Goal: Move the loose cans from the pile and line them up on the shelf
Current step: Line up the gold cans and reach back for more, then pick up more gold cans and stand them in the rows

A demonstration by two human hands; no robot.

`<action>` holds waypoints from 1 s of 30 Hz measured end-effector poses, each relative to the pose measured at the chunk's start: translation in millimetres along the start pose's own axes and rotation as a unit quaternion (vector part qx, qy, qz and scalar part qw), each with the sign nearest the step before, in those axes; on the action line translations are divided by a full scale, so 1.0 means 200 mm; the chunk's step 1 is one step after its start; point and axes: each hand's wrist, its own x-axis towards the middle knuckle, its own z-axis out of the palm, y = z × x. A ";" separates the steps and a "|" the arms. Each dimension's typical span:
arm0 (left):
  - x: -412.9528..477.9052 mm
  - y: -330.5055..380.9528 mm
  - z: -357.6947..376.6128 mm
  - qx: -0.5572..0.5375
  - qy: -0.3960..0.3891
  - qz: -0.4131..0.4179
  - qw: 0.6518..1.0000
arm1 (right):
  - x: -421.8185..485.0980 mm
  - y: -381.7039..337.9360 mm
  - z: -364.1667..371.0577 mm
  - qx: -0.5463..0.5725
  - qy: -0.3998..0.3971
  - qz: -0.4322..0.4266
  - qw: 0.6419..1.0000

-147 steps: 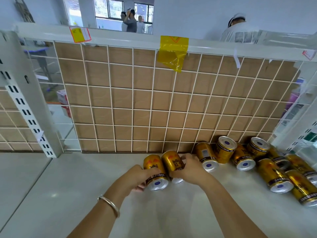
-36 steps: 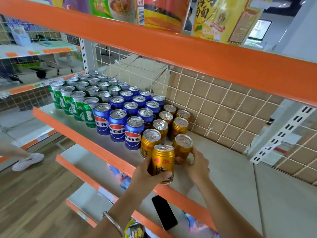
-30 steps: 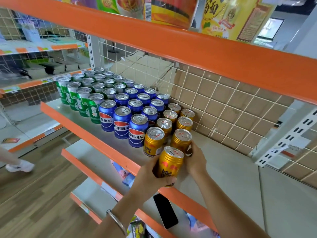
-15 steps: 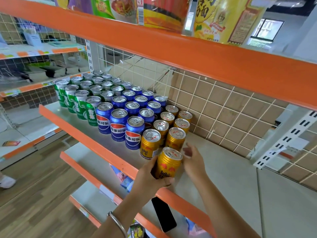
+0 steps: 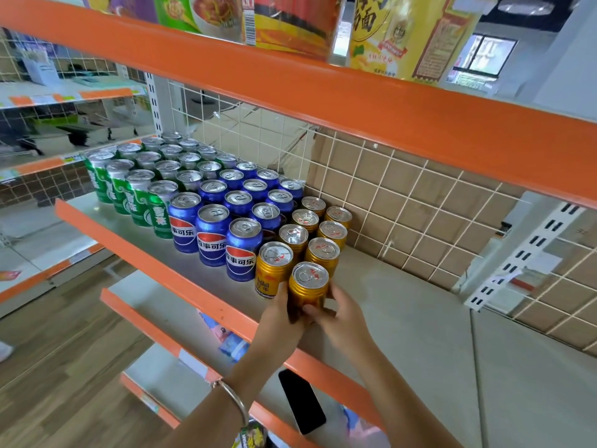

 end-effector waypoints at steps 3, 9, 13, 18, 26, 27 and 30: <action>-0.06 0.01 0.03 -0.003 0.052 0.016 0.999 | -0.01 0.01 0.04 -0.003 0.053 0.003 0.999; -0.05 -0.03 0.02 0.018 0.016 -0.021 0.999 | 0.00 0.02 0.11 -0.011 0.088 0.018 0.996; -0.08 0.00 0.04 -0.004 0.009 -0.026 1.000 | 0.00 -0.01 0.13 -0.061 0.111 0.061 0.990; -0.20 0.02 0.07 -0.005 0.015 0.012 1.000 | -0.05 -0.04 0.09 -0.037 0.135 0.092 0.986; -0.25 0.14 0.27 -0.025 -0.152 0.010 0.988 | -0.36 0.06 -0.23 -0.009 0.238 0.142 0.961; -0.25 0.17 0.31 -0.026 -0.174 0.002 0.984 | -0.42 0.08 -0.29 -0.009 0.253 0.153 0.955; -0.28 0.26 0.43 -0.016 -0.227 0.013 0.974 | -0.61 0.12 -0.47 -0.021 0.273 0.164 0.948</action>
